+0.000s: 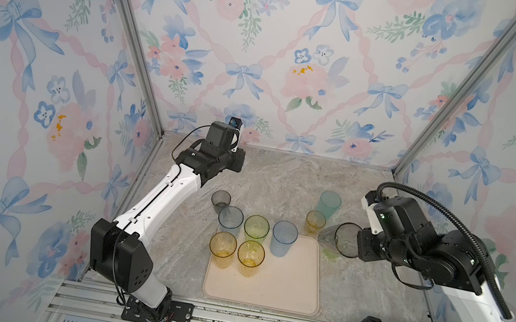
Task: Place the glasses into the tray
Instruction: Place the glass on the tray.
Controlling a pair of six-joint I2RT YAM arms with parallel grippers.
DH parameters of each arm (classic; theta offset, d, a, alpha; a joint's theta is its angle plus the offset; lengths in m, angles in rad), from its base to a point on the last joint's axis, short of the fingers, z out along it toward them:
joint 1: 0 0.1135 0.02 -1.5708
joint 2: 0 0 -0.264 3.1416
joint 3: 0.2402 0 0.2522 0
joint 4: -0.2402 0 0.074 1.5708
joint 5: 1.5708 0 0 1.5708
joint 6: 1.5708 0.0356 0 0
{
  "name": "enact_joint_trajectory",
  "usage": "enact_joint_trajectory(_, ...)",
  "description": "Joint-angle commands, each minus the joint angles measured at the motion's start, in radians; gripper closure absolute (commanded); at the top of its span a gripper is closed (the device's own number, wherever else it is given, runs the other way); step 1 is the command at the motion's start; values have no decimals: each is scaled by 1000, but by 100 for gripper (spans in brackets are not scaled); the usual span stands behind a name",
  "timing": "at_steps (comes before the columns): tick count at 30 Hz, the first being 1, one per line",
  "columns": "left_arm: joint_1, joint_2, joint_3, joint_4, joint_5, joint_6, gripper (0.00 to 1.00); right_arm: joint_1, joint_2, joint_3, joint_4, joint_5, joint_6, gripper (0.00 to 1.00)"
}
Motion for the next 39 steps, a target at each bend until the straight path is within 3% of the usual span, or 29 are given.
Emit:
enact_joint_trajectory(1,-14,-42,-17,10,-27,-21,68,108,4,-111,-19,16,151,100)
enact_joint_trajectory(6,-44,-64,-43,8,-38,-32,68,244,65,-258,171,-42,186,100)
enact_joint_trajectory(13,-64,-94,-73,8,-37,-39,67,310,213,-319,360,-97,166,100)
enact_joint_trajectory(22,-64,-129,-111,3,-11,-25,66,275,330,-331,424,-175,122,100)
enact_joint_trajectory(39,-55,-136,-115,-1,12,-5,65,221,371,-348,407,-172,114,100)
